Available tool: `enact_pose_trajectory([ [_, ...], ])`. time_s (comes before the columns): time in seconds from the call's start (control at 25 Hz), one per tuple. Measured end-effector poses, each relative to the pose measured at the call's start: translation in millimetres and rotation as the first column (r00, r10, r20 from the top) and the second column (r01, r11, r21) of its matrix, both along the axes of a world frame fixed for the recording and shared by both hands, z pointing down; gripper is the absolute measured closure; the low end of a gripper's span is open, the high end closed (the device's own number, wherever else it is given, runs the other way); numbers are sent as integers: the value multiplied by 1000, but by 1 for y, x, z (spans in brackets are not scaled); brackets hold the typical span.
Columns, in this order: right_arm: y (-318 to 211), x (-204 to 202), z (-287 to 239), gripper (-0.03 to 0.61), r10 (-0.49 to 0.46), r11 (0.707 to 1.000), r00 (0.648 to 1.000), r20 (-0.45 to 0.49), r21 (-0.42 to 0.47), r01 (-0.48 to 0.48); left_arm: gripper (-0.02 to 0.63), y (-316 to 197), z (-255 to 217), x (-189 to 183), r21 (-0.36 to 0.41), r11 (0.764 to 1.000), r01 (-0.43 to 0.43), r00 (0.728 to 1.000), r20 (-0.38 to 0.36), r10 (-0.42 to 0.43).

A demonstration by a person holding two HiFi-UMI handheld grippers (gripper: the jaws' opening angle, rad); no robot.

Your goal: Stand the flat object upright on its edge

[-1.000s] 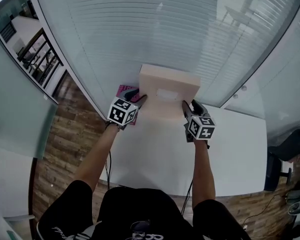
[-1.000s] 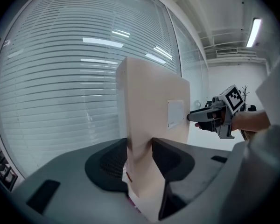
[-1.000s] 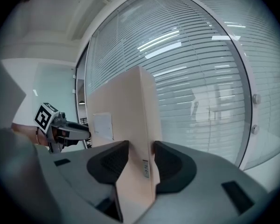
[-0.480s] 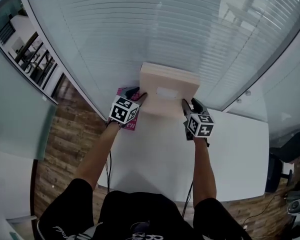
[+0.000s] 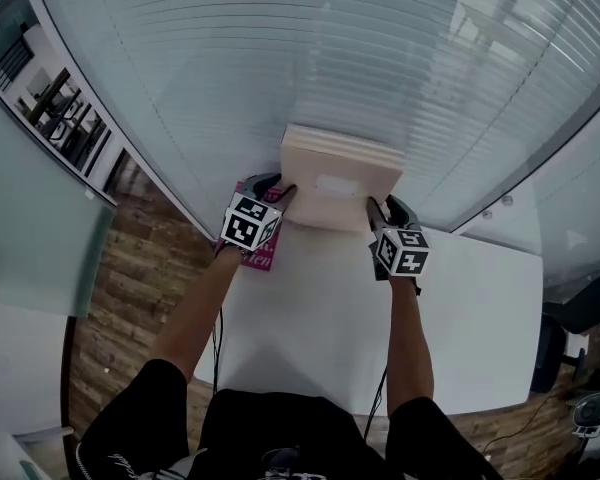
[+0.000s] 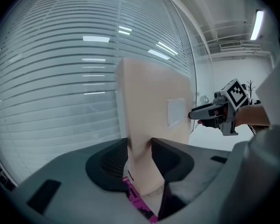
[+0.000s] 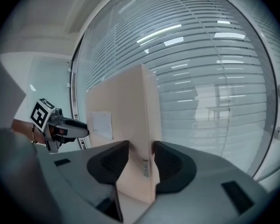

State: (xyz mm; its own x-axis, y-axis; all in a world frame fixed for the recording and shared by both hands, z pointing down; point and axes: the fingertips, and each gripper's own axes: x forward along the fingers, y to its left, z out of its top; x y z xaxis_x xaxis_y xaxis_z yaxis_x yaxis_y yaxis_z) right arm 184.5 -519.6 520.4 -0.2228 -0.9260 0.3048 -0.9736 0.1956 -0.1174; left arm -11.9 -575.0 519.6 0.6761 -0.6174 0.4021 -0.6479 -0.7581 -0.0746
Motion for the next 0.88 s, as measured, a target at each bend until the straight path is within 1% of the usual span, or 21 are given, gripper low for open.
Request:
enact_pose_trajectory([
  [0.36,-6,2,4,390,-16,1000,1000,-10,8,16,439,-9,4,2,18,1000,-6,1000,5,5],
  [0.88,-7,3,18,390,-19,1000,1000,-2,-10,19,437,-11,18,3,-6,1000,-6,1000,7,6],
])
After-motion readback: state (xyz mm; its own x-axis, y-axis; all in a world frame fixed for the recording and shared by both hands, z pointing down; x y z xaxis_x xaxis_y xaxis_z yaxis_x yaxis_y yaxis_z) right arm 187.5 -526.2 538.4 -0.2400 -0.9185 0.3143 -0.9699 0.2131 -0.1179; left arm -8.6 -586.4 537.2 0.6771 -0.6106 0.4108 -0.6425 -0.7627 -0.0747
